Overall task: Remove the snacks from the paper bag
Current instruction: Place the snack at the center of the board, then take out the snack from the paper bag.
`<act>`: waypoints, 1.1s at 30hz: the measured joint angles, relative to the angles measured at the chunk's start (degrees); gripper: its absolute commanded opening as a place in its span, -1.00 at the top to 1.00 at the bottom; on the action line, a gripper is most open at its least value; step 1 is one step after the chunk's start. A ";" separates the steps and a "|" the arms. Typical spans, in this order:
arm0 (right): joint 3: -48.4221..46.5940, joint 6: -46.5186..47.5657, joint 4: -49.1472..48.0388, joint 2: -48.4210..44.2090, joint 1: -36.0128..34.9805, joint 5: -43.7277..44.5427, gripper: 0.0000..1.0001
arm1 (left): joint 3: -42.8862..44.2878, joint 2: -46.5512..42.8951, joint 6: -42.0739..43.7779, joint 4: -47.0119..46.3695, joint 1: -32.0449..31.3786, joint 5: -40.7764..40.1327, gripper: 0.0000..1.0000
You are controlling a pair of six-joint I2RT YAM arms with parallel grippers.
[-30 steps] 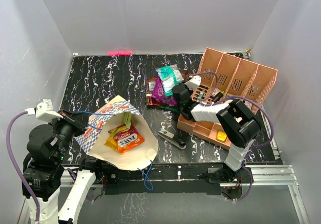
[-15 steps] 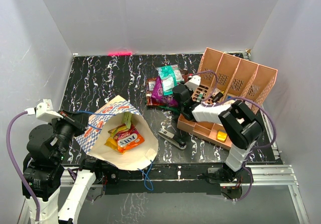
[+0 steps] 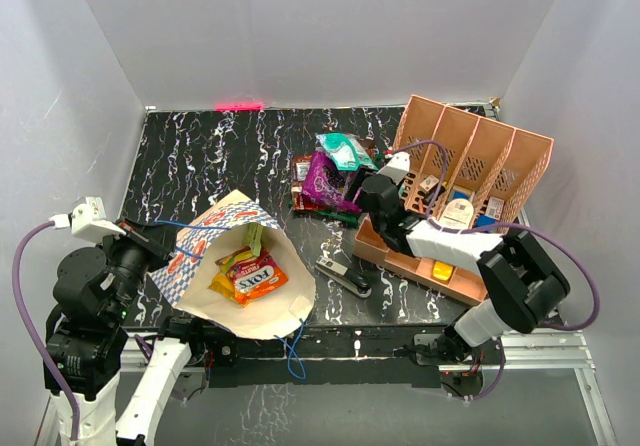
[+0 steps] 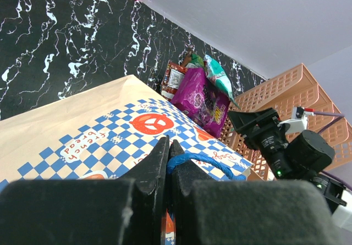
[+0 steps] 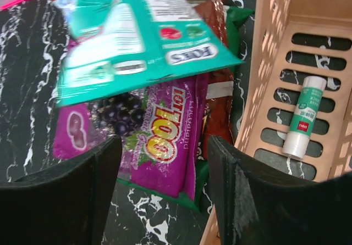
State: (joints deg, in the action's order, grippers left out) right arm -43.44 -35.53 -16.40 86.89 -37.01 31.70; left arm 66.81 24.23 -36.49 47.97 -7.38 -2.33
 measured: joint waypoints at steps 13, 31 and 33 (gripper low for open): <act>2.14 13.60 2.40 -14.21 -0.02 -5.33 -0.55 | 0.28 0.50 0.26 -1.11 0.00 0.00 1.00; -4.13 24.46 10.54 -16.92 -0.02 -19.80 -0.72 | 0.28 0.50 0.48 -1.25 0.00 0.22 1.00; -5.70 25.92 10.73 -16.98 -0.42 -25.75 -0.72 | 0.28 0.50 0.48 -1.27 0.00 0.37 1.00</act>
State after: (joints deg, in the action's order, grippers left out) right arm -49.15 -9.61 -5.67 69.91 -37.43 5.96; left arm 67.09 24.73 -36.01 46.70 -7.38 -1.96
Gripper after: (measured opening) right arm 0.863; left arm 0.009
